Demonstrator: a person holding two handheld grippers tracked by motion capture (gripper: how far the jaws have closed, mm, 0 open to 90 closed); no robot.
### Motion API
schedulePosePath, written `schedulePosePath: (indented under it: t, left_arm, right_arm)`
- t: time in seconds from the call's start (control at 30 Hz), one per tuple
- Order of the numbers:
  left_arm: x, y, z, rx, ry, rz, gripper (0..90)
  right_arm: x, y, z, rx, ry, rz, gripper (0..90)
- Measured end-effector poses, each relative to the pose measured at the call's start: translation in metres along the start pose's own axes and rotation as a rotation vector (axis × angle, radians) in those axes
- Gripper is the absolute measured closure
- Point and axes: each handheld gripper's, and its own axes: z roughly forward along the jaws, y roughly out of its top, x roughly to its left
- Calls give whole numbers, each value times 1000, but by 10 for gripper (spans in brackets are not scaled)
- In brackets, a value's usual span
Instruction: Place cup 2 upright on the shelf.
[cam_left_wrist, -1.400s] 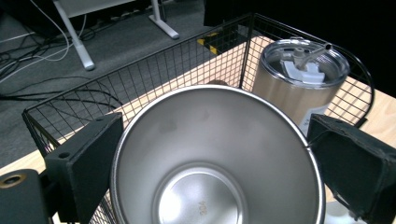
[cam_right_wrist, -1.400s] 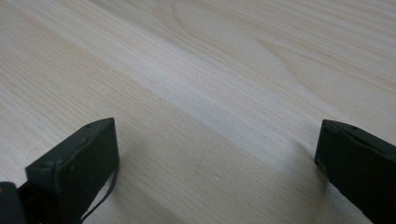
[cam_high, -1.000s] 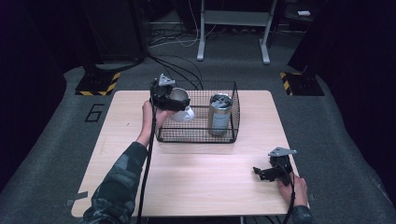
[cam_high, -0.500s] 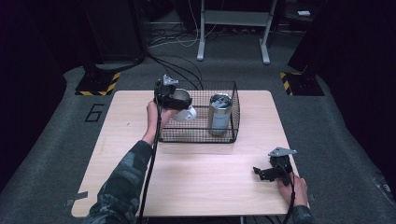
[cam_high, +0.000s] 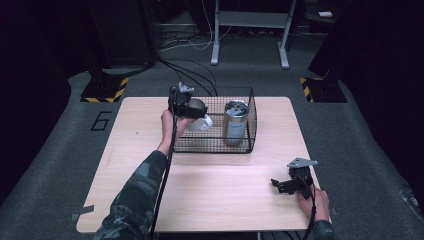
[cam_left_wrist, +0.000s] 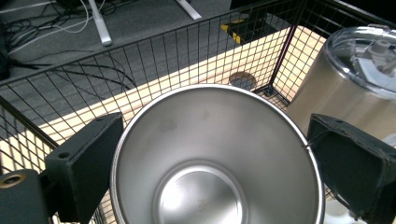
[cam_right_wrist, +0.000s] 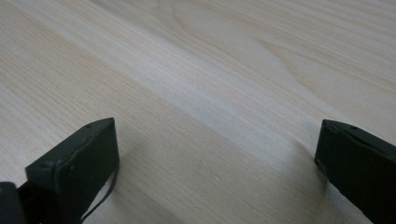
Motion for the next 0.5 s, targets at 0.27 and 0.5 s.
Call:
schedulePosePath:
  t: [0.27,0.5]
  left_arm:
    - [-2,-2,9,25,-3,4,64]
    - [-2,-6,17,57,-2,6,64]
  right_arm:
    - [0,0,0,0,0,2,0]
    - [0,0,0,1,0,3,0]
